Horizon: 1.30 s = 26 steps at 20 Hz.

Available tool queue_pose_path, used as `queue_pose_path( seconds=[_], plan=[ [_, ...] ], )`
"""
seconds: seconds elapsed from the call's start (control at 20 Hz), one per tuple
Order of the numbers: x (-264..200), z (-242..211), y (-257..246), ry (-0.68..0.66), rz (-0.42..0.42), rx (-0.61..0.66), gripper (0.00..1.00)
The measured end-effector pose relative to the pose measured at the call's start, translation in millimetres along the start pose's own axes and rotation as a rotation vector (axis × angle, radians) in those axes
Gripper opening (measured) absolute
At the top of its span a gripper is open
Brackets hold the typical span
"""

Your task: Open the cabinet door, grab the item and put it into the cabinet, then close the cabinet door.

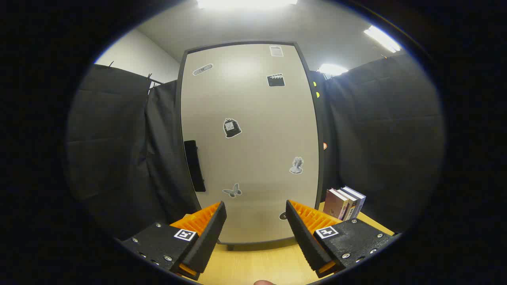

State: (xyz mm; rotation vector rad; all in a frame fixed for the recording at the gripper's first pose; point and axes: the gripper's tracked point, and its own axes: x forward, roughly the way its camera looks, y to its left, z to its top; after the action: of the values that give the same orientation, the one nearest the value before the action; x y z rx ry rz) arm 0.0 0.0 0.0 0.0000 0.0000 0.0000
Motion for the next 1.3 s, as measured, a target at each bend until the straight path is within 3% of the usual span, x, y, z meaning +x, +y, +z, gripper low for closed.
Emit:
queue_pose_path(
  seconds=[1.3],
  plan=[
    [14.1,7.7,14.4,-0.002,0.027,0.003,0.94]
  ],
)
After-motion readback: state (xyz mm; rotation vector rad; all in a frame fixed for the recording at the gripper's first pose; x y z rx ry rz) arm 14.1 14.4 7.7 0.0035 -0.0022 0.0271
